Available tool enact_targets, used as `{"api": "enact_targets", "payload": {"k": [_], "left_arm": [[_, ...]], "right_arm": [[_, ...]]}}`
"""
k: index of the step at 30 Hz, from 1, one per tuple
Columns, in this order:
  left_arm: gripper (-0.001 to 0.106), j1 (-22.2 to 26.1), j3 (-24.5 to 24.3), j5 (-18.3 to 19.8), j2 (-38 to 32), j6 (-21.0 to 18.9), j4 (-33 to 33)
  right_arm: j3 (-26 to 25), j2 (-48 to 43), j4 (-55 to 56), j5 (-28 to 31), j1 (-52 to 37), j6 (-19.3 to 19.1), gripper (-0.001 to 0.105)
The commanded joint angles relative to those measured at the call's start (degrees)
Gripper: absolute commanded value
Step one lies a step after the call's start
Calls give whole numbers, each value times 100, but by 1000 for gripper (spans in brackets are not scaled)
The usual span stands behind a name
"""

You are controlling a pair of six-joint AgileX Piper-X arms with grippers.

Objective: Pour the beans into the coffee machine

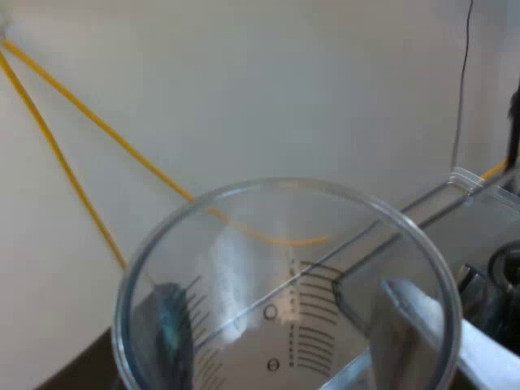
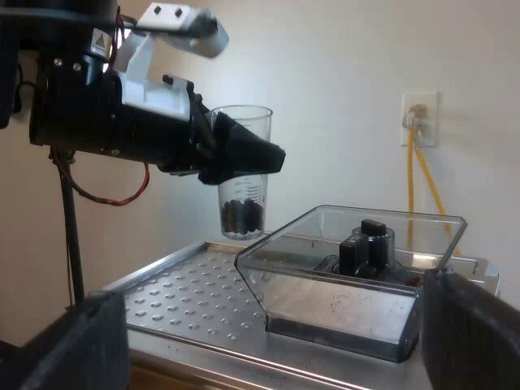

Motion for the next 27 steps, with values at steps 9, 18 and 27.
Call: {"api": "enact_targets", "payload": {"k": [9,18,27], "left_arm": [[22,-445,-57,-501,-28,2538,-568],[22,-655,-57,-614,-28,4457,-894],[22,-672,-38,-811,33,5855,-937]], "right_arm": [[-53,-26,101,2,9,-79,79],[-53,-26,113,-25,9,-79,79],[-53,-26,113,-25,9,-79,79]]}}
